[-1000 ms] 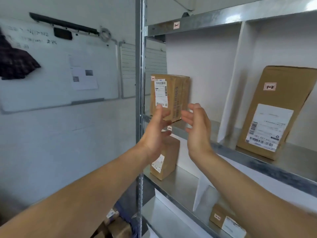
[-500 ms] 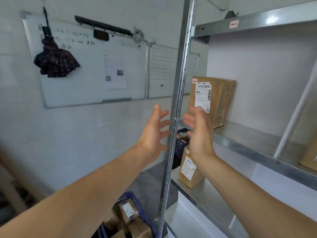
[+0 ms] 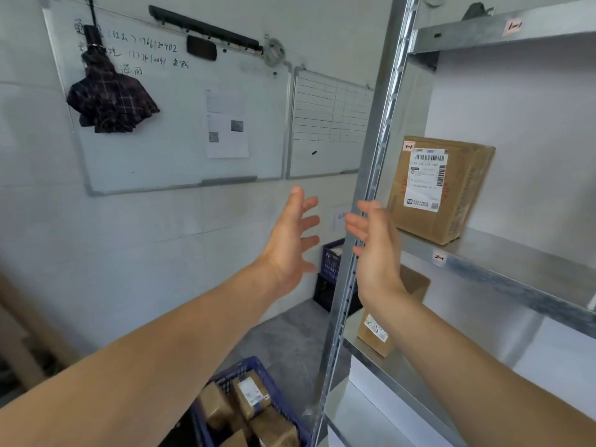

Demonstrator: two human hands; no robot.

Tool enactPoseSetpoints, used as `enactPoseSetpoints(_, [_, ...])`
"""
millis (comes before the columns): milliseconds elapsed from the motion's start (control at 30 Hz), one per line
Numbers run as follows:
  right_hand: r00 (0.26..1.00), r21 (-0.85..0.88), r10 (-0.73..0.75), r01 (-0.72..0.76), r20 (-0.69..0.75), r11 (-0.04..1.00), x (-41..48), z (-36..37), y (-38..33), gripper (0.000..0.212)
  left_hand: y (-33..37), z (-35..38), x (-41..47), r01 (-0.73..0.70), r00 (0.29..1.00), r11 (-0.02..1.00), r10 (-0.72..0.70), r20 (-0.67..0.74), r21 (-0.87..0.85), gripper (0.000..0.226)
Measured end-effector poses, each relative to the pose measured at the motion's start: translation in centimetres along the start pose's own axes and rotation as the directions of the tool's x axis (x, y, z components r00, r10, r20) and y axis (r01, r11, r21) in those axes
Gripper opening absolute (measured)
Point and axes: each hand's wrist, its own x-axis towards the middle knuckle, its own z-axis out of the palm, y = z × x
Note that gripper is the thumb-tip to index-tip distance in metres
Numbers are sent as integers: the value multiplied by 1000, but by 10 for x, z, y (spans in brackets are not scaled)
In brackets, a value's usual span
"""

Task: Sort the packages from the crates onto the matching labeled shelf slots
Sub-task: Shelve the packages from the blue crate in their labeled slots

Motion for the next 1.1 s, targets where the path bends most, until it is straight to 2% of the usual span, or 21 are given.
enactPoseSetpoints(533, [994, 42, -56, 52, 96, 998, 18, 45, 3, 37, 22, -37, 4, -46, 993, 999, 48, -107, 21, 70])
enactPoseSetpoints(800, [975, 81, -49, 33, 215, 996, 37, 69, 10, 40, 23, -54, 13, -60, 968, 998, 65, -244, 29, 68])
enactPoseSetpoints(1100, [940, 132, -8, -40, 342, 991, 67, 93, 21, 45, 23, -69, 25, -85, 905, 996, 92, -414, 36, 68])
